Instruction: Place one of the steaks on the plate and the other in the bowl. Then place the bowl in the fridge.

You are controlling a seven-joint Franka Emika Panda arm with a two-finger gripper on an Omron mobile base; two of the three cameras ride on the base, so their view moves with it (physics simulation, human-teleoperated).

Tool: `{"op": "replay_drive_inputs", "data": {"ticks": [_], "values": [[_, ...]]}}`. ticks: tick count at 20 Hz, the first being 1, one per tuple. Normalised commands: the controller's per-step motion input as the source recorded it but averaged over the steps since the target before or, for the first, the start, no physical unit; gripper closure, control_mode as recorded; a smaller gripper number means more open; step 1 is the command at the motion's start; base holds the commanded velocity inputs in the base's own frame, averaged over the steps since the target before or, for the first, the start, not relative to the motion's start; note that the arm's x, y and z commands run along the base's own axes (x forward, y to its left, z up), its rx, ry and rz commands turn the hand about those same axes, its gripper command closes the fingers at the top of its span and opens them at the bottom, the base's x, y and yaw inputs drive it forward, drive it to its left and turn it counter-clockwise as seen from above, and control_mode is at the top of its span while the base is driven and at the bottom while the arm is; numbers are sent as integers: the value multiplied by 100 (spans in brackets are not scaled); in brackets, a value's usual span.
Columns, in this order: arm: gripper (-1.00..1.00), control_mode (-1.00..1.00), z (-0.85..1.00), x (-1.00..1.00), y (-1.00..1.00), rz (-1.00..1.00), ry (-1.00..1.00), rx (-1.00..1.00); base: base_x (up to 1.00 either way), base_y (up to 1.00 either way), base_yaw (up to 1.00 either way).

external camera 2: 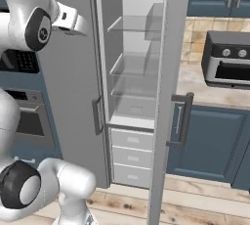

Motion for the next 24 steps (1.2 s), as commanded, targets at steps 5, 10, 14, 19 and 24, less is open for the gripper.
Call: {"op": "replay_drive_inputs", "data": {"ticks": [5,10,14,19,24], "values": [[100,-100,-70,-72,0,33,-11,-6,0,0,0],[100,-100,-9,-97,3,17,-35,-3,0,0,0],[100,-100,38,-100,0,18,-15,1,0,0,0],[100,100,0,-20,0,3,-1,0,-80,-3,0],[100,100,0,0,0,0,0,0,-100,-1,0]]}}
